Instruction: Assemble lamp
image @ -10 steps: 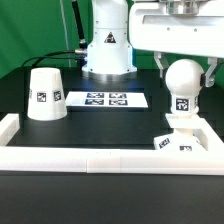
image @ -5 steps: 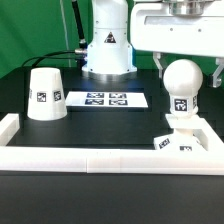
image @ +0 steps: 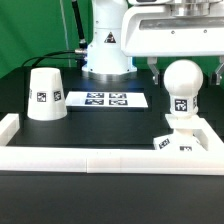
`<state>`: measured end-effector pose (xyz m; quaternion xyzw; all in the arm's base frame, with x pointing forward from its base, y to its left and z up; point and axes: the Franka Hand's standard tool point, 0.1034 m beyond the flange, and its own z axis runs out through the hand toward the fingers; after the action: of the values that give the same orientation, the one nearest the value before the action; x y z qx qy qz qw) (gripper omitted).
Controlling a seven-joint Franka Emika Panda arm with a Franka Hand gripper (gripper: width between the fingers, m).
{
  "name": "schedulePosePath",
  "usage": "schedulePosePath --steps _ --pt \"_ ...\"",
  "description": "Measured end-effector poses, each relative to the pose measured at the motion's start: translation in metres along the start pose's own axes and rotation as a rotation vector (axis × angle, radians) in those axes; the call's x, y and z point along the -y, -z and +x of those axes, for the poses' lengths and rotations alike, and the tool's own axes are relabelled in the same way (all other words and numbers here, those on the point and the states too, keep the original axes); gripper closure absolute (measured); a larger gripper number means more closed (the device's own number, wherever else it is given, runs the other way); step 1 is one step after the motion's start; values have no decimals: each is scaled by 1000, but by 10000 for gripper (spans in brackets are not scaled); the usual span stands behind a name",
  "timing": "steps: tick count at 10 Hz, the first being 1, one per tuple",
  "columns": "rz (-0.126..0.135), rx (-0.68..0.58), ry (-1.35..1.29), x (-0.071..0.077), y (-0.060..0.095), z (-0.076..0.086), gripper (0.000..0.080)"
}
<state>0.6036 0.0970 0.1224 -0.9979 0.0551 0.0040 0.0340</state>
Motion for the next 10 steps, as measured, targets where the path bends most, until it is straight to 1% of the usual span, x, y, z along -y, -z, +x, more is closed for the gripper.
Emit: schedulePosePath --steps 4,10 --pt "-2 0 296 -1 0 0 101" --pt "-2 -2 648 -1 1 2 101"
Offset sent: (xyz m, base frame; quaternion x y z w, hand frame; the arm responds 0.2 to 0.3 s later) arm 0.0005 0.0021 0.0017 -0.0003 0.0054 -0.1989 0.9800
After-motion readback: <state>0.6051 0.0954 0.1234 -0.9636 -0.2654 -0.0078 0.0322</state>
